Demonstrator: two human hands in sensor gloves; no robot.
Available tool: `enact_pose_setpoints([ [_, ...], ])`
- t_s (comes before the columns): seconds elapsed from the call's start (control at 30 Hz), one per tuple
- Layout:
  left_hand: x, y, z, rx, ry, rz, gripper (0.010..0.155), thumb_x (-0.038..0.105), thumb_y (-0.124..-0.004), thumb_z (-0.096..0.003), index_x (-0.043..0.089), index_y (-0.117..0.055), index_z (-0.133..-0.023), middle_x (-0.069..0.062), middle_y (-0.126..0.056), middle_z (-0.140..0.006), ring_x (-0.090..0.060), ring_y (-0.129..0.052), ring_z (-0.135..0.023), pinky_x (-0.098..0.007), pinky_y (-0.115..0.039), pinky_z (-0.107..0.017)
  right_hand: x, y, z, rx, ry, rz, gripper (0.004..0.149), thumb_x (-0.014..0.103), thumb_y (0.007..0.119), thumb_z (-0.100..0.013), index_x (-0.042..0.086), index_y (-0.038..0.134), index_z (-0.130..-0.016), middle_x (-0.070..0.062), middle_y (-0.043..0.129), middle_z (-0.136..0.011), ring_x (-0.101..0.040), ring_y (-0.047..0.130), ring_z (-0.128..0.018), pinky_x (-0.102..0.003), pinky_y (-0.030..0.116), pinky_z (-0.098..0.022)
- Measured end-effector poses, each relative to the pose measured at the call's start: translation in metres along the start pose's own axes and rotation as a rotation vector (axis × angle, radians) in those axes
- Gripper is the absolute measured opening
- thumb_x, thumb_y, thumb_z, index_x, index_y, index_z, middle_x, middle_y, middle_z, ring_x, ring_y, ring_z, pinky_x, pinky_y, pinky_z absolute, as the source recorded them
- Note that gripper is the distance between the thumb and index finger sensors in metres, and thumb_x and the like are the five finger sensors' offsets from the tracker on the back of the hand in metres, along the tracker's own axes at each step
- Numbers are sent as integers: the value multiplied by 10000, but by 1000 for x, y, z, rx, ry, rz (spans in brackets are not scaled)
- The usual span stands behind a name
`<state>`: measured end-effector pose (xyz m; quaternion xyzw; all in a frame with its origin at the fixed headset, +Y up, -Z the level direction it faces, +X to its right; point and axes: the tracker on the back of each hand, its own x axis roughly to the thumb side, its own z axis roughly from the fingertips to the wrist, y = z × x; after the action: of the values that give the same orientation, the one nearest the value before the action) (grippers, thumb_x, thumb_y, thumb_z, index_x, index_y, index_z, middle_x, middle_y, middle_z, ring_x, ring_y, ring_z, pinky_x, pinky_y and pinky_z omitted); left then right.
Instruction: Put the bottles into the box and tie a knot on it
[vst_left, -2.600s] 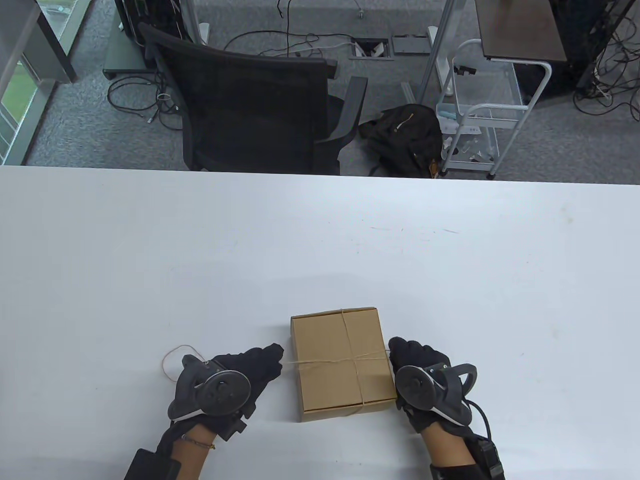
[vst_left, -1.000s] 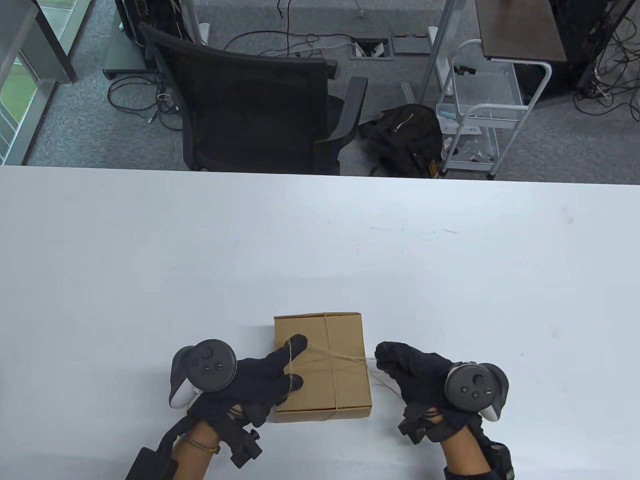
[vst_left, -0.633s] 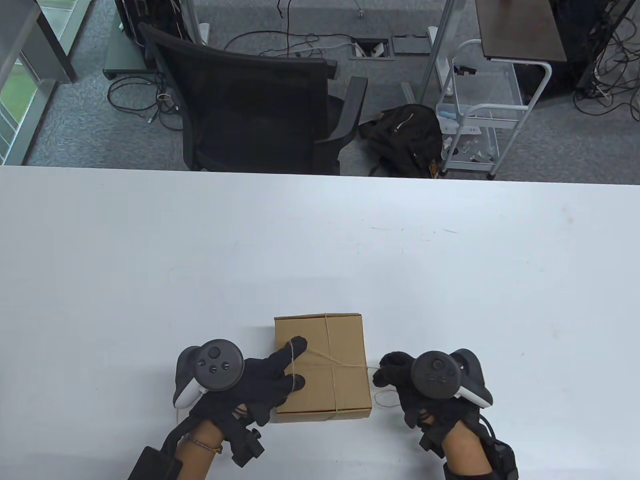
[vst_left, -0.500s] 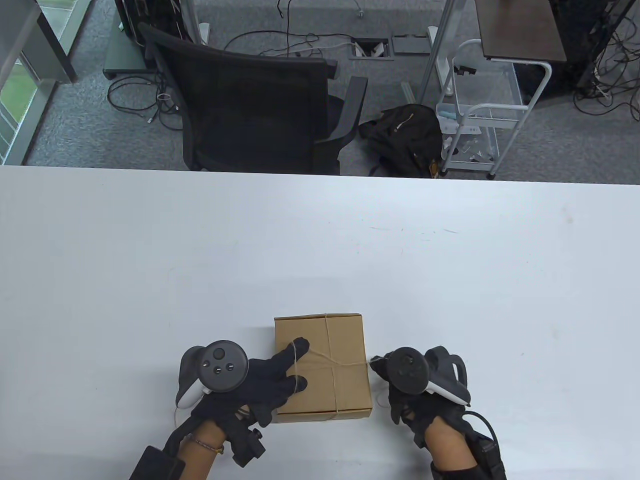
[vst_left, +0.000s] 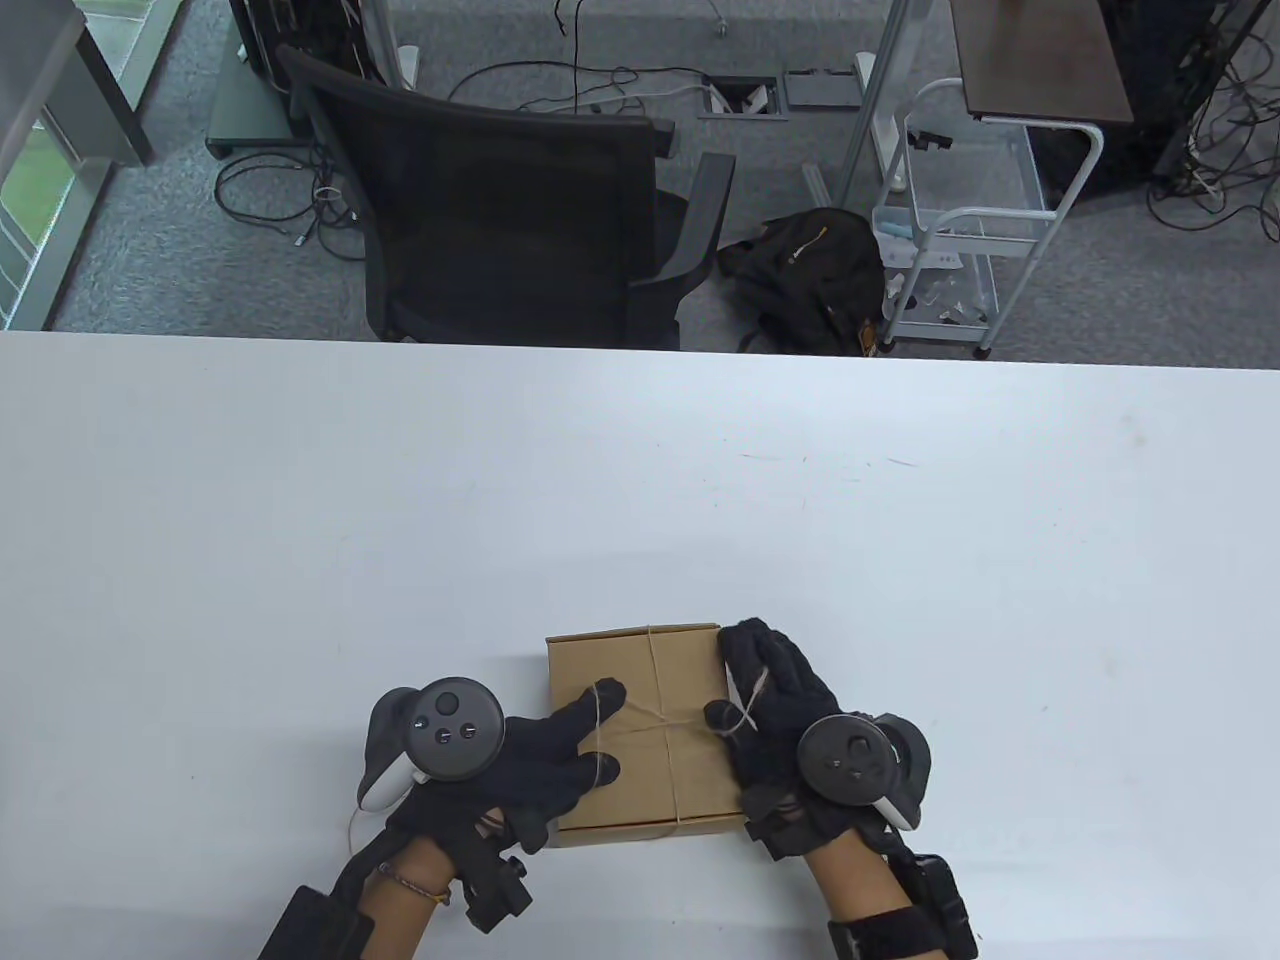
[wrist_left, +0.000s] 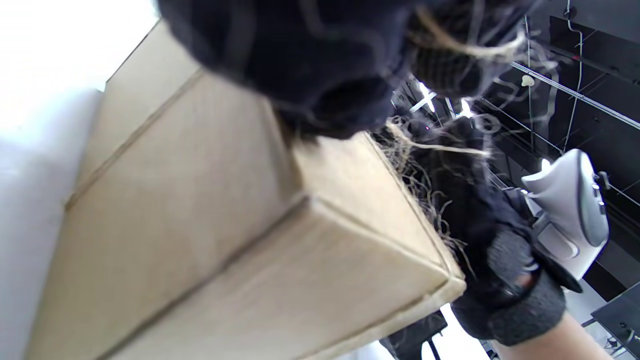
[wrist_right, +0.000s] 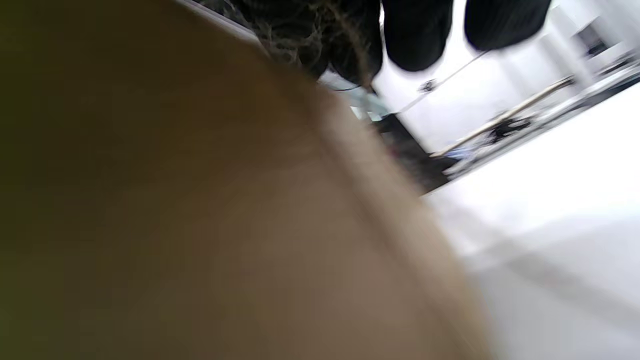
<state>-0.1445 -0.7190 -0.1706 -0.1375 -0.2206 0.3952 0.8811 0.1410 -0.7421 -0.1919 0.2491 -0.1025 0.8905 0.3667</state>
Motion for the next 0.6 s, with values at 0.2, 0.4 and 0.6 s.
enact_pose_setpoints([
  [0.2, 0, 0, -1, -4, 33, 10, 722, 520, -825, -508, 245, -596, -1135, 5, -1079, -433, -100, -1012, -61, -242, -883, -21, 18, 7, 0, 157, -192, 63, 799, 633, 620, -415, 173, 578, -1066, -85, 490, -1147, -396, 311, -1043, -689, 328, -700],
  [0.4, 1, -2, -4, -12, 96, 19, 710, 515, -821, -518, 197, -630, -1123, 25, -1072, -423, -94, -1012, -61, -240, -883, -21, 28, 10, 6, 223, -250, 59, 754, 615, 720, -396, 217, 669, -1034, -40, 569, -1138, -423, 374, -1051, -775, 278, -664],
  [0.6, 8, -1, -3, 49, 136, -46, 688, 509, -839, -517, 135, -711, -1081, 36, -1064, -433, -94, -1011, -73, -240, -884, -28, 41, 12, 7, 274, -286, 79, 653, 554, 800, -387, 215, 806, -945, -14, 693, -1084, -406, 485, -1041, -791, 252, -651],
])
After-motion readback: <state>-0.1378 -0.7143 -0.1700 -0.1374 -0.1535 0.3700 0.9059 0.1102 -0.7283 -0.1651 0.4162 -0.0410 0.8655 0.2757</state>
